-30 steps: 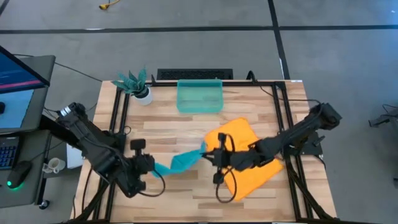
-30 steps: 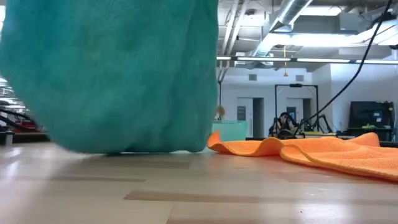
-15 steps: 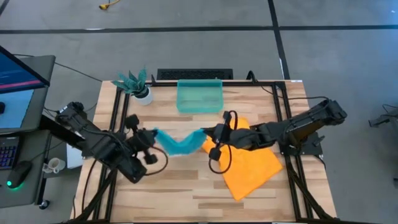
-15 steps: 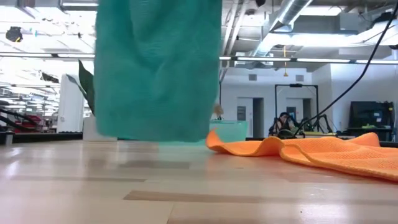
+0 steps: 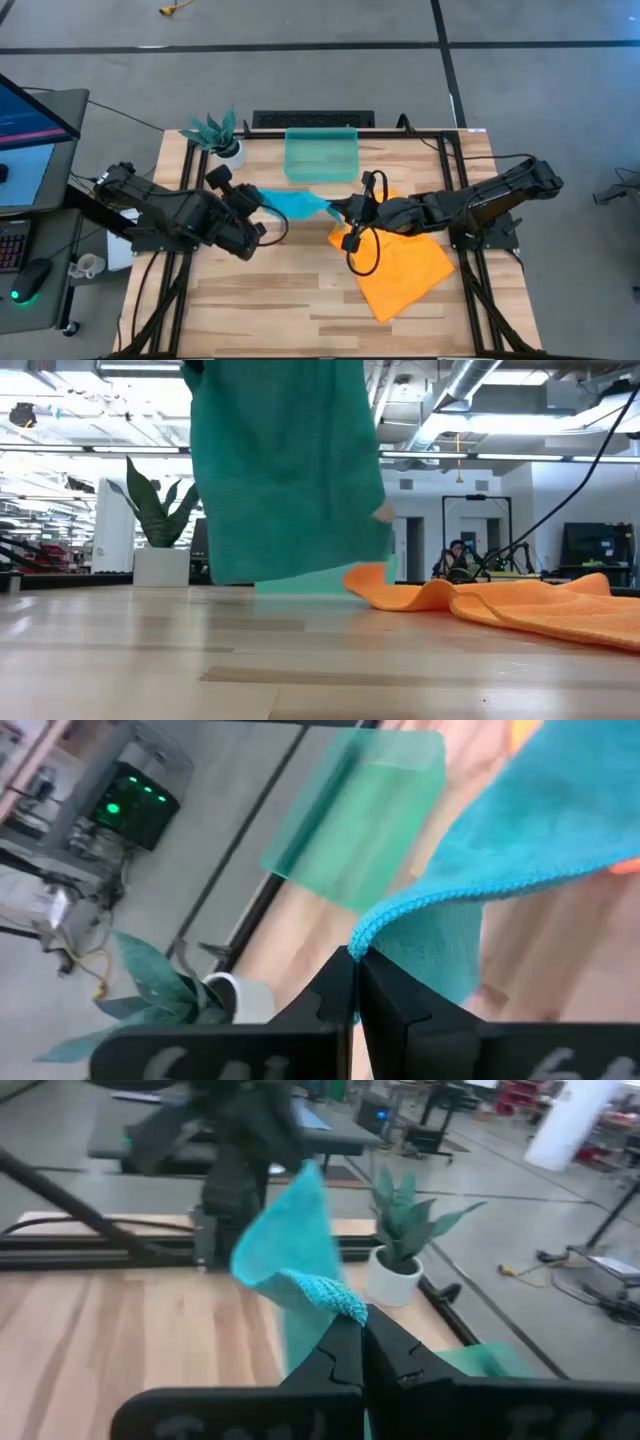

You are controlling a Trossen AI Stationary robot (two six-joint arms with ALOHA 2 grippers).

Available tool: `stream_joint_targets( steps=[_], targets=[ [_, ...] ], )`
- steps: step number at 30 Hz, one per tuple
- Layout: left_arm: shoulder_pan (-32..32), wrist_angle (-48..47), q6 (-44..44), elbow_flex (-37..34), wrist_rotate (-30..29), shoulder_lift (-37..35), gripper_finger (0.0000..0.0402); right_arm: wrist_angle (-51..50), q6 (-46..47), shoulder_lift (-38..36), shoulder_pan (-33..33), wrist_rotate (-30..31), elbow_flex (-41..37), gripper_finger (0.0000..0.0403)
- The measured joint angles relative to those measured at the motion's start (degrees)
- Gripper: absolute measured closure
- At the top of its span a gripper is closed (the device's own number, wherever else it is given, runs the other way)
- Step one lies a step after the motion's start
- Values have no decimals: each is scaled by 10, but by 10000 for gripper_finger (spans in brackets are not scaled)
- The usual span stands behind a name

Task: Roll microfiber towels into tight, uniform cylinder then place into a basket
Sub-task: Fold the blue microfiber cloth

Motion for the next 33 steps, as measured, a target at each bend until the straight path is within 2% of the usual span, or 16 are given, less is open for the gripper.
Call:
stream_joint_targets(
  steps=[8,16,21,24,27,33],
  targets=[
    [26,0,94,0,-17,-14,401,1,-38,0,-24,-10,0,392],
    [120,0,234,0,-26,-27,401,6,-81,2,-72,-11,0,395],
    [198,-1,291,0,-6,-65,401,29,-105,2,-110,-90,0,394],
    [227,1,291,-4,48,-93,401,29,-105,2,-127,-130,0,396],
    [215,1,248,-35,89,-125,401,40,-99,2,-128,-164,-12,396],
    [104,14,88,-149,171,-158,401,49,-39,2,-83,-193,-55,395]
  ],
)
